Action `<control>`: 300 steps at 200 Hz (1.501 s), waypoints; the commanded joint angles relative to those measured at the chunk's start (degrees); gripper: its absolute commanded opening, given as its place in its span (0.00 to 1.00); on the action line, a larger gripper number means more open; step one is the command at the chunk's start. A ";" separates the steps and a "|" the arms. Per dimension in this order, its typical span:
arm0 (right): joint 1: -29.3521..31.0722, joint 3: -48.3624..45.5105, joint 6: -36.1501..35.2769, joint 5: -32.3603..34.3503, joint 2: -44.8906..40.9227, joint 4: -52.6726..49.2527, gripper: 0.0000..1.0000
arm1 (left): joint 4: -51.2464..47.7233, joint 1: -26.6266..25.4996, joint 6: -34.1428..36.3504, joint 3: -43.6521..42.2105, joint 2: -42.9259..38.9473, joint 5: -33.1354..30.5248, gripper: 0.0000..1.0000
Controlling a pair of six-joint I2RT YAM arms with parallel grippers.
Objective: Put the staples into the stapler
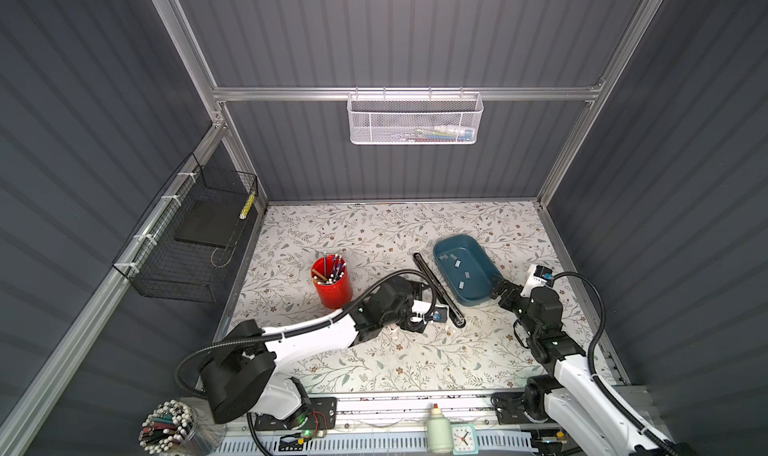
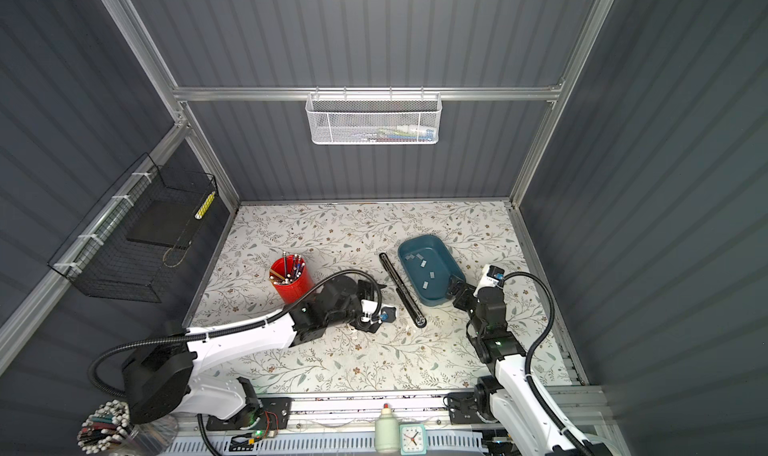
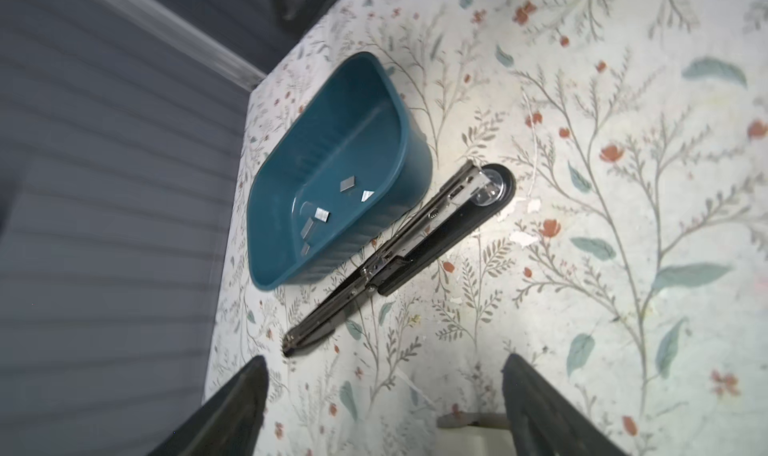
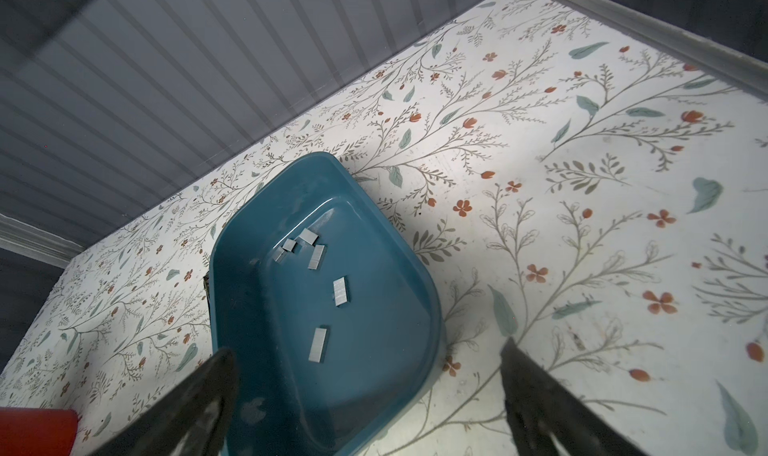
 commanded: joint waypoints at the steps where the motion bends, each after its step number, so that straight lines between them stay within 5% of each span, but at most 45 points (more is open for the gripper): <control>1: -0.12 0.00 -0.43 -0.33 -0.58 0.75 0.99 | -20.95 0.19 13.82 11.44 2.97 3.89 0.79; 26: -0.12 -0.52 -0.61 -0.78 -1.68 0.78 0.99 | -24.00 0.39 19.77 10.70 3.01 6.27 0.73; 76: -0.12 -2.15 -0.75 -1.39 -4.94 1.08 0.99 | -38.30 0.48 19.78 17.92 6.67 10.90 0.56; 200: -0.12 -2.11 -1.16 -2.30 -4.23 1.96 0.99 | -39.82 0.52 19.42 20.21 16.22 10.66 0.55; 300: -0.12 -2.33 -1.06 -2.11 -4.51 2.22 0.99 | -45.43 8.62 21.80 24.04 18.37 5.46 0.57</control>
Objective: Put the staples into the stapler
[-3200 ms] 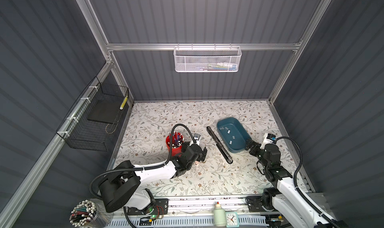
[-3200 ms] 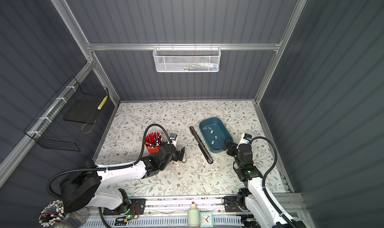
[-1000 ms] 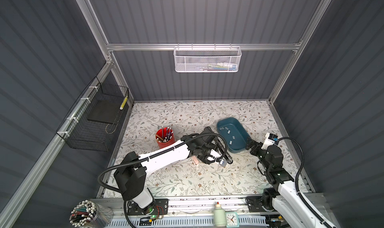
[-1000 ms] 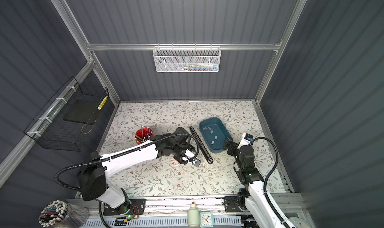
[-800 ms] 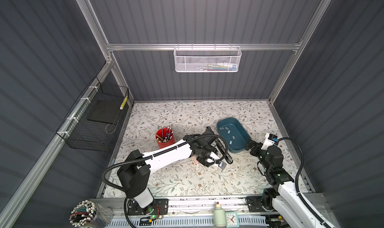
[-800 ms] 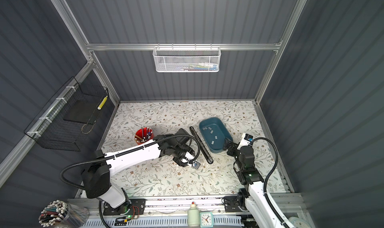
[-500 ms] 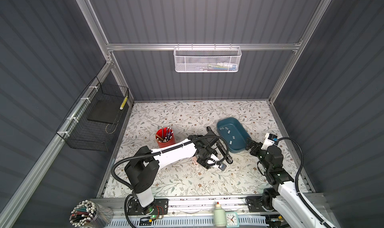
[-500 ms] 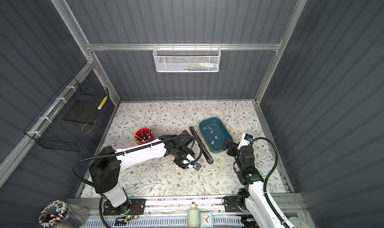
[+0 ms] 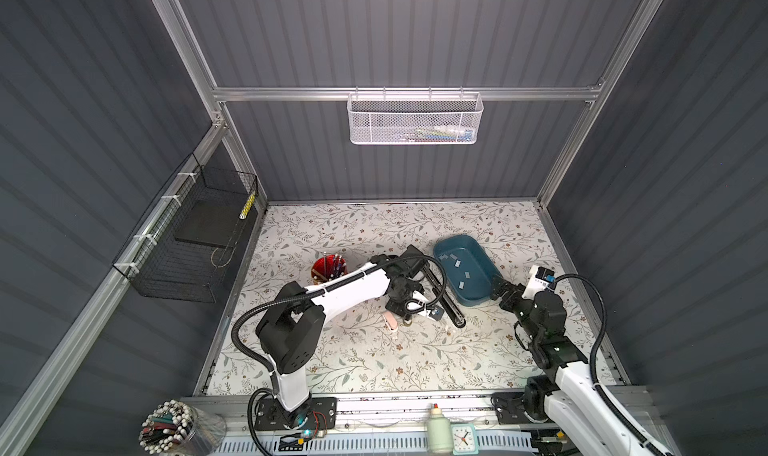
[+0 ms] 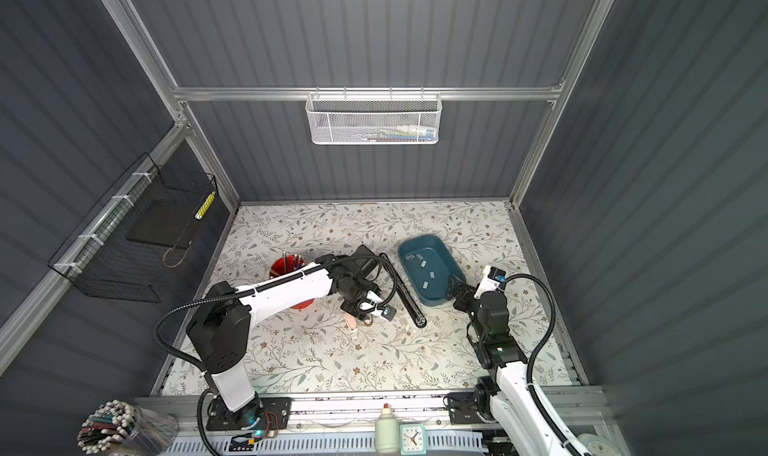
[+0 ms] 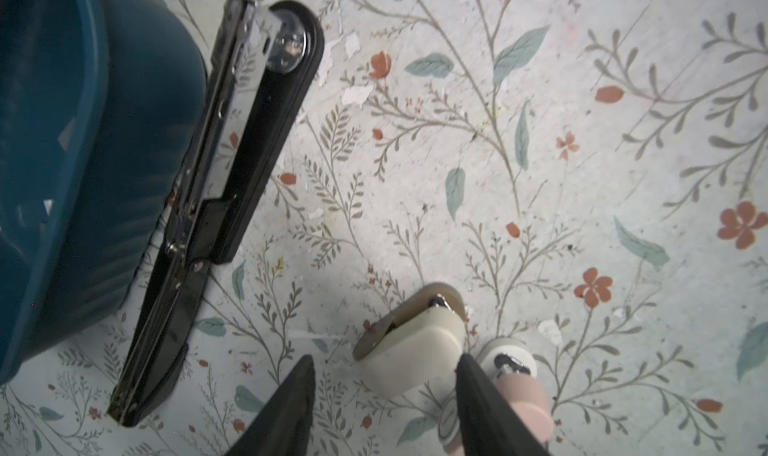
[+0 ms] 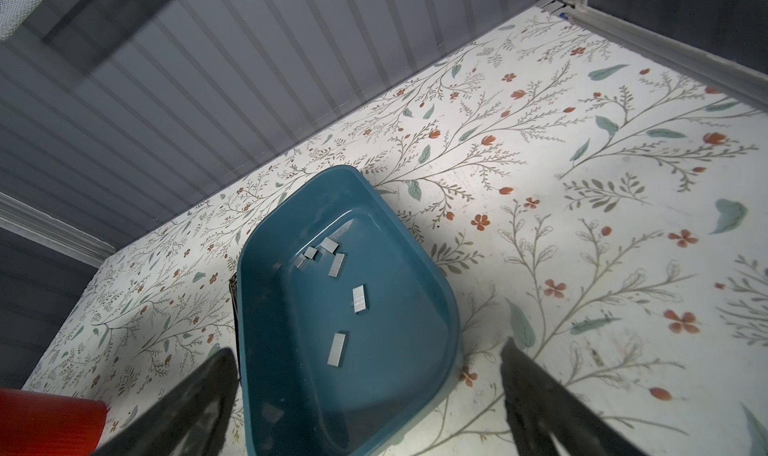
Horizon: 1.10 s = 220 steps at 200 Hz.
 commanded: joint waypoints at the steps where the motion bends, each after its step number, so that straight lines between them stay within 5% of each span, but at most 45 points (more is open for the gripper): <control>1: -0.12 -0.58 -0.71 -0.44 -0.40 0.80 0.99 | -3.20 0.33 1.76 0.80 0.59 -1.87 0.57; 143: -0.12 -1.66 -0.81 -0.43 -2.58 1.07 0.99 | -1.50 0.09 2.55 2.34 7.87 -1.92 0.67; 192: -0.11 -1.61 -0.82 -0.26 -2.41 1.24 0.99 | -2.84 -0.27 2.57 6.17 10.10 0.08 0.63; 220: -0.12 -1.62 -0.84 -0.32 -2.31 1.33 0.99 | -5.03 -0.50 2.57 8.57 10.98 1.71 0.47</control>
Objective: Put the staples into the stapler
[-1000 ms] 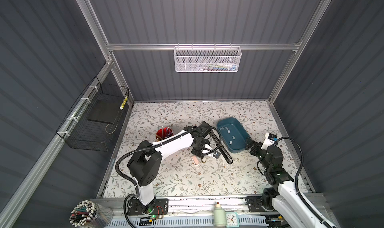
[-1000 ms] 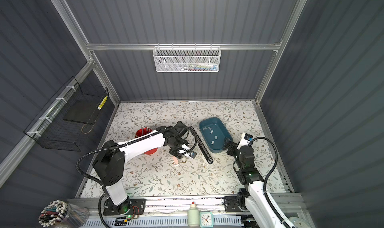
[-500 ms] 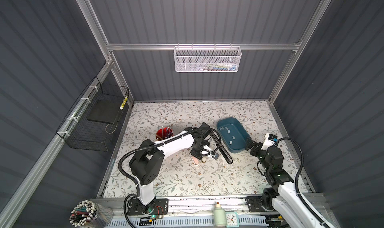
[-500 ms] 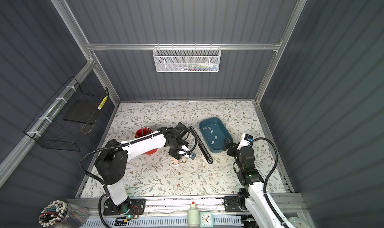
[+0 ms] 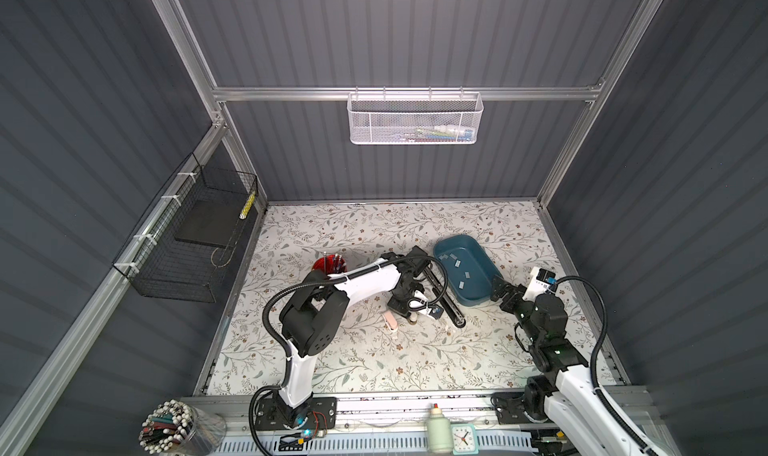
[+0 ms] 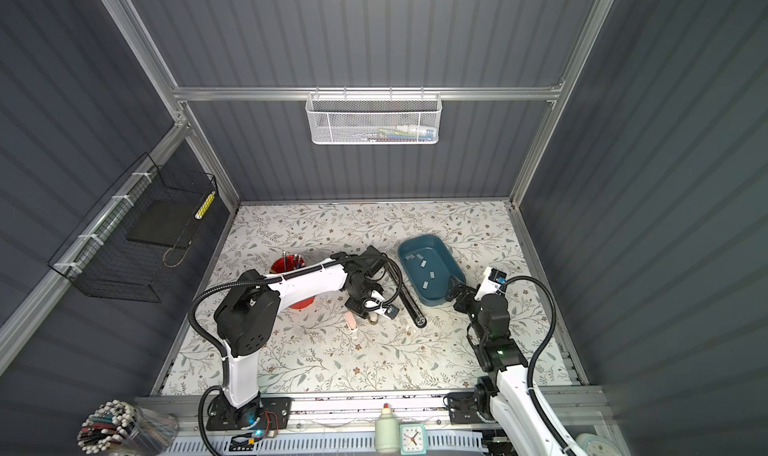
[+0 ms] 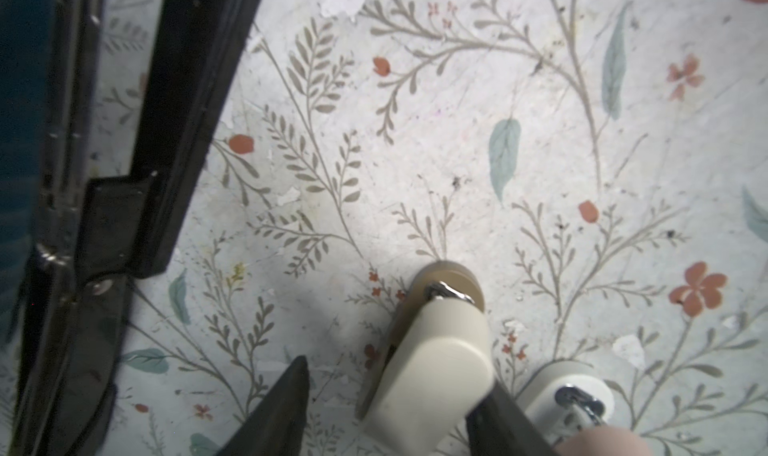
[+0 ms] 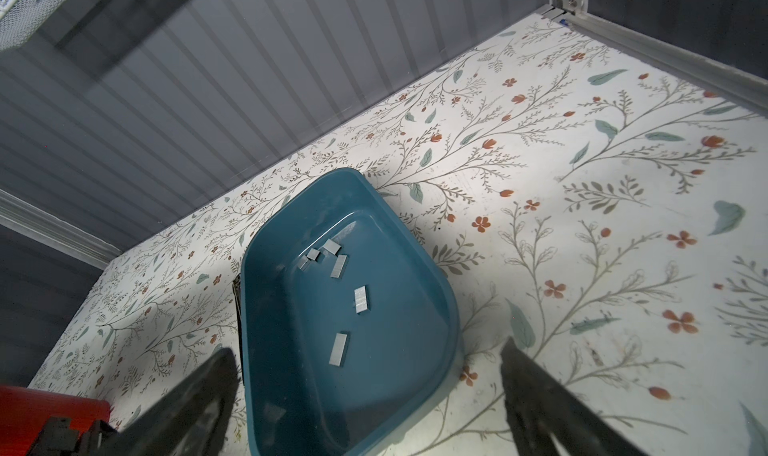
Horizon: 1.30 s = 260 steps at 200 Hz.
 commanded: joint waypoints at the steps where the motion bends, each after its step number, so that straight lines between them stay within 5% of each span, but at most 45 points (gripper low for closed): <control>1: -0.12 -0.46 -0.80 -0.29 -0.21 1.07 0.99 | -4.17 -0.60 0.55 3.15 1.05 2.94 0.47; 37: -0.12 -0.63 -0.83 -0.39 -0.56 1.07 0.99 | -8.81 -0.96 -0.68 7.13 4.28 1.82 0.39; 110: -0.12 -0.68 -0.83 -0.42 -0.57 0.98 0.99 | -9.48 -2.13 -1.57 7.24 4.29 1.36 0.58; 260: -0.12 -1.25 -0.76 -0.42 -2.04 1.07 0.99 | -8.07 -2.79 -1.24 7.51 6.60 -1.71 0.24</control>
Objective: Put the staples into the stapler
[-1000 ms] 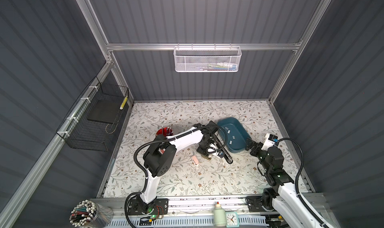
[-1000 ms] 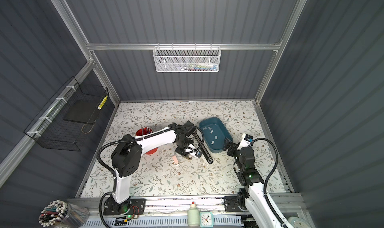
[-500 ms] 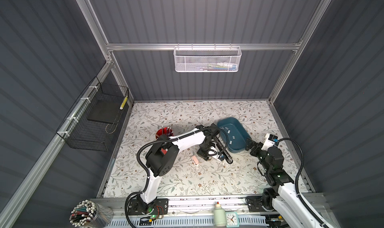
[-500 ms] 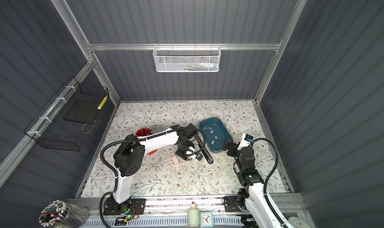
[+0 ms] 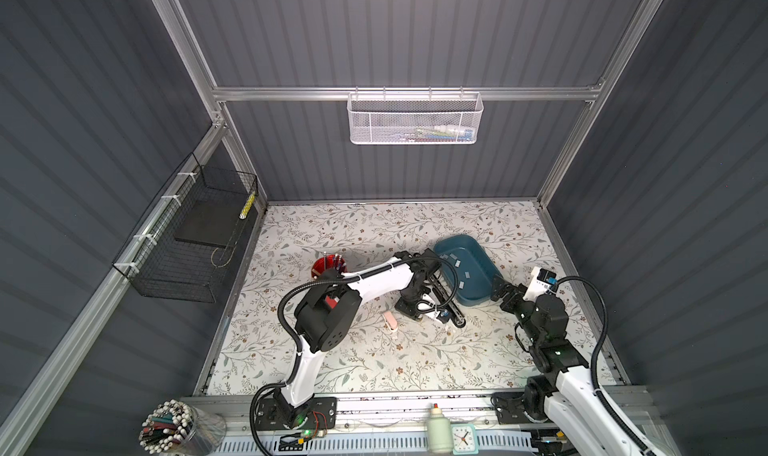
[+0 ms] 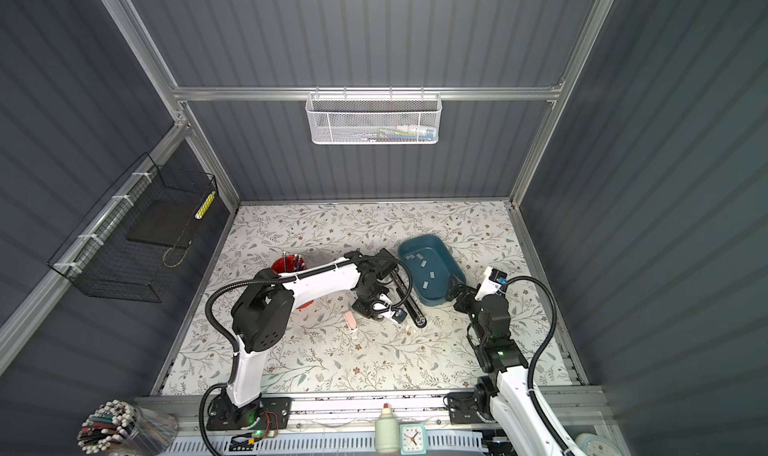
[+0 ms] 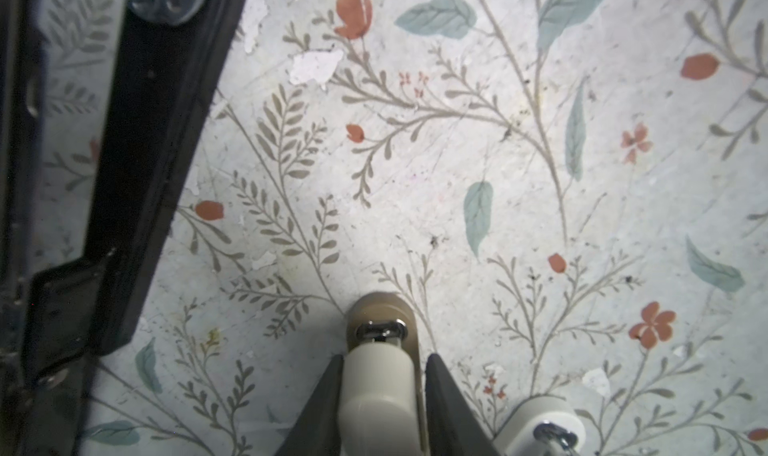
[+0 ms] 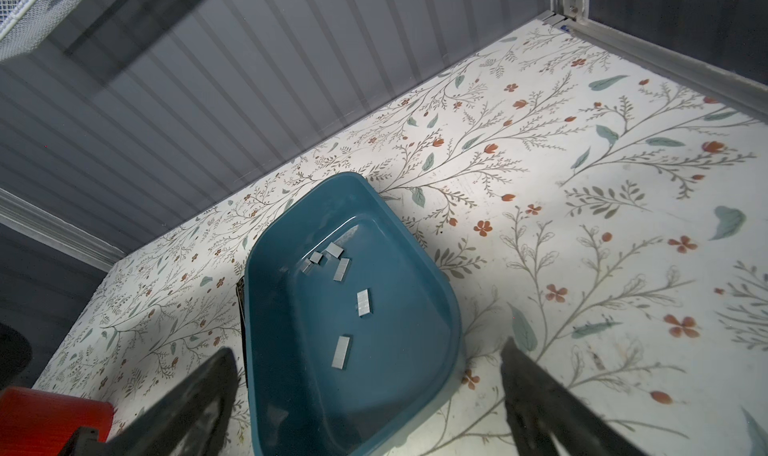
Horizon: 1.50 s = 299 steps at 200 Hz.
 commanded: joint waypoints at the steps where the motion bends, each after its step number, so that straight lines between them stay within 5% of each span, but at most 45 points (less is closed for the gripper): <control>1: -0.12 -0.96 -0.78 -0.28 -1.02 0.87 0.99 | -0.58 -0.22 0.67 0.56 0.95 -1.18 0.24; 35: -0.12 -0.85 0.03 1.29 -1.38 0.32 0.99 | -2.40 0.09 1.22 4.97 3.27 -3.21 0.05; 92: -0.12 4.19 3.83 -5.03 -11.43 -11.27 0.94 | 3.88 0.25 -1.74 0.69 -6.34 -2.65 0.00; 142: 0.68 10.14 10.53 -17.42 -10.95 -12.88 0.85 | 22.06 -0.22 -19.60 -8.45 -21.71 -2.72 0.00; 162: 3.35 11.80 11.66 -19.60 -8.21 -11.80 0.82 | 33.73 -1.55 -26.12 -18.26 -28.34 -5.99 0.00; 186: 10.94 14.62 9.65 -16.04 -5.93 -13.84 0.81 | 47.39 -1.74 -31.17 -29.22 -36.64 -6.48 0.00; 213: 18.91 15.81 8.06 -10.59 -5.93 -15.39 0.81 | 49.39 -1.69 -32.71 -34.58 -41.17 -1.20 0.00; 299: 25.00 16.14 11.33 -9.18 -2.50 -10.00 0.77 | 50.85 -2.00 -37.33 -36.58 -40.68 3.16 0.00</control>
